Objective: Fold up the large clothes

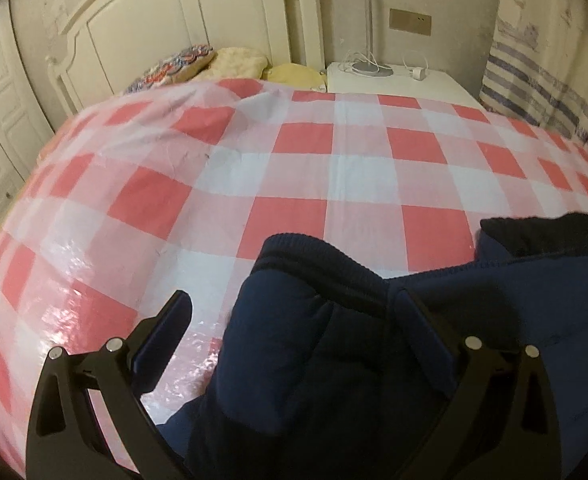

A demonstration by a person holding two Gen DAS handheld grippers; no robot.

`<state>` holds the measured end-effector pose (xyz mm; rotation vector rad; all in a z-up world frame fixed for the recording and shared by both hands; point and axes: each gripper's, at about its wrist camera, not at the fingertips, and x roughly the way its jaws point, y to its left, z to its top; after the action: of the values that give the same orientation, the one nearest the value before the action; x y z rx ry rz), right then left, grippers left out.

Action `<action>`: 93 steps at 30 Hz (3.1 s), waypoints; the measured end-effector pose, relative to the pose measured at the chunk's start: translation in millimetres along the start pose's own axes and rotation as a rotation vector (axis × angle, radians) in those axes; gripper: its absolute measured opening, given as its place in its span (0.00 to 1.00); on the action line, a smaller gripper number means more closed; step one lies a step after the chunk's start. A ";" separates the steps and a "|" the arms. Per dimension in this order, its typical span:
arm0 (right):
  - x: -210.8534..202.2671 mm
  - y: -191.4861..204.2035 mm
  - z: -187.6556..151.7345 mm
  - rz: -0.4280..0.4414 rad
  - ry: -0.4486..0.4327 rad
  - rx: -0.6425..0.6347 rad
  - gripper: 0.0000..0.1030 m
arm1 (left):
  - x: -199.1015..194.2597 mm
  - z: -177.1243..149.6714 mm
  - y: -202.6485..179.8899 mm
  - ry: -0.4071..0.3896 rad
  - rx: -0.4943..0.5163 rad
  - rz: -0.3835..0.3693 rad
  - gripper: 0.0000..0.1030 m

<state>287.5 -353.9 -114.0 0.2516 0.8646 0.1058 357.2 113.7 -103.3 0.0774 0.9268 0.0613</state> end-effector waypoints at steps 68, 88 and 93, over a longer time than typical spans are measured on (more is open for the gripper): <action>-59.4 161.9 -61.3 -0.062 -0.084 -0.438 0.65 | -88.2 -62.3 -103.4 -0.136 0.204 -0.070 0.98; -27.8 152.2 -73.8 0.005 -0.042 -0.376 0.65 | -64.2 -69.9 -102.4 -0.130 0.171 -0.086 0.98; -27.8 151.8 -73.7 0.006 -0.041 -0.377 0.65 | -64.0 -69.3 -102.0 -0.121 0.171 -0.093 0.98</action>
<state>214.7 -199.9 -99.6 -0.0966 0.7862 0.2645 265.4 9.4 -103.3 0.1946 0.8126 -0.1078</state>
